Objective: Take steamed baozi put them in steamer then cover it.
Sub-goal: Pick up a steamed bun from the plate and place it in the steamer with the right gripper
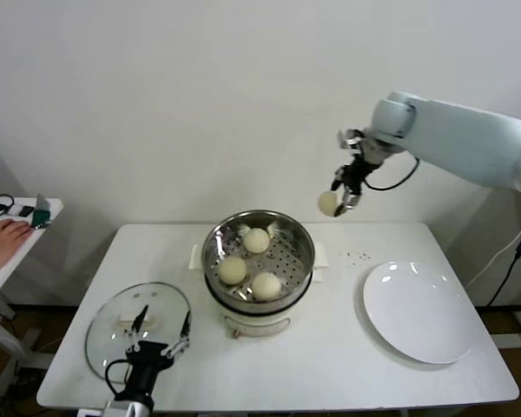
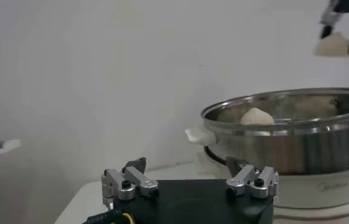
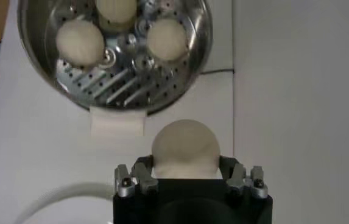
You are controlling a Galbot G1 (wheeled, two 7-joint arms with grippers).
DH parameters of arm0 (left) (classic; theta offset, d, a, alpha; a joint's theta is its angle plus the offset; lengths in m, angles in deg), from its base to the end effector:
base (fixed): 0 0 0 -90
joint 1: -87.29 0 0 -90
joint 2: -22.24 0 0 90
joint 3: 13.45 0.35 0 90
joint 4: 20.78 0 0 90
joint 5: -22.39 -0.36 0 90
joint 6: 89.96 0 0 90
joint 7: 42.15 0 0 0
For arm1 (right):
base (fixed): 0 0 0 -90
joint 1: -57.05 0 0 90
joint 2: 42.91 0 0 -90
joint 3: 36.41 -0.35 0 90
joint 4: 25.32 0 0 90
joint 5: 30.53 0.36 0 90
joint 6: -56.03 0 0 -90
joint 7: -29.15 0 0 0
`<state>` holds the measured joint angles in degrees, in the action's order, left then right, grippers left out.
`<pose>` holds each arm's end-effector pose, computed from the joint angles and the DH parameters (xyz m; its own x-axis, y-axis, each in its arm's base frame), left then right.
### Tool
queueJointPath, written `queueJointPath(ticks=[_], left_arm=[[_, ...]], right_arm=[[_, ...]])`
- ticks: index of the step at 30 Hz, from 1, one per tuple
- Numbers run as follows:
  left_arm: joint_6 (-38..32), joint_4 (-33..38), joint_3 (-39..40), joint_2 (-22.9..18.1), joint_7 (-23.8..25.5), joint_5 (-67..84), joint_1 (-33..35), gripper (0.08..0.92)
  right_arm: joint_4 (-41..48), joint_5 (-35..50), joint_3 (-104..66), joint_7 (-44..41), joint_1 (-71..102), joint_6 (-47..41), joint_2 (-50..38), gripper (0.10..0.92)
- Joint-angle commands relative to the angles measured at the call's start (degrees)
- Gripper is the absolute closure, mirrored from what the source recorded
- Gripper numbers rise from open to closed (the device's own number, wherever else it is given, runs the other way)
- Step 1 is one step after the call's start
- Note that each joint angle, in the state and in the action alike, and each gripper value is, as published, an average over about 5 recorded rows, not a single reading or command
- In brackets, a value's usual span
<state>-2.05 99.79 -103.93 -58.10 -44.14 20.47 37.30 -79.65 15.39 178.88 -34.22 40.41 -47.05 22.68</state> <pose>0.1319 0.0306 -0.3250 -0.9906 0.0507 0.1272 0.0723 0.9826 0.1711 0.6314 -0.0140 0.0124 -0.1566 -0.2326 0.9599 -0.9839 -0.0476 -0.1721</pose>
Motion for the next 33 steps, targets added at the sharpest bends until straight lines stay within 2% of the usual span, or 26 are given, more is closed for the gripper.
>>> queueJointPath(ticks=[1,33], left_arm=[[0.12,-0.28,0.07,0.32,0.0,0.24,-0.72,0.177],[-0.09,-1.9,-1.88,1.57,0.04,1.8,-1.32,0.177]], right_arm=[[-0.93,10.29,6.8,1.7,-2.91,-2.55,13.97,0.325],[-0.4,2.0,8.17,3.48,7.56,-2.24,14.8,0.313]])
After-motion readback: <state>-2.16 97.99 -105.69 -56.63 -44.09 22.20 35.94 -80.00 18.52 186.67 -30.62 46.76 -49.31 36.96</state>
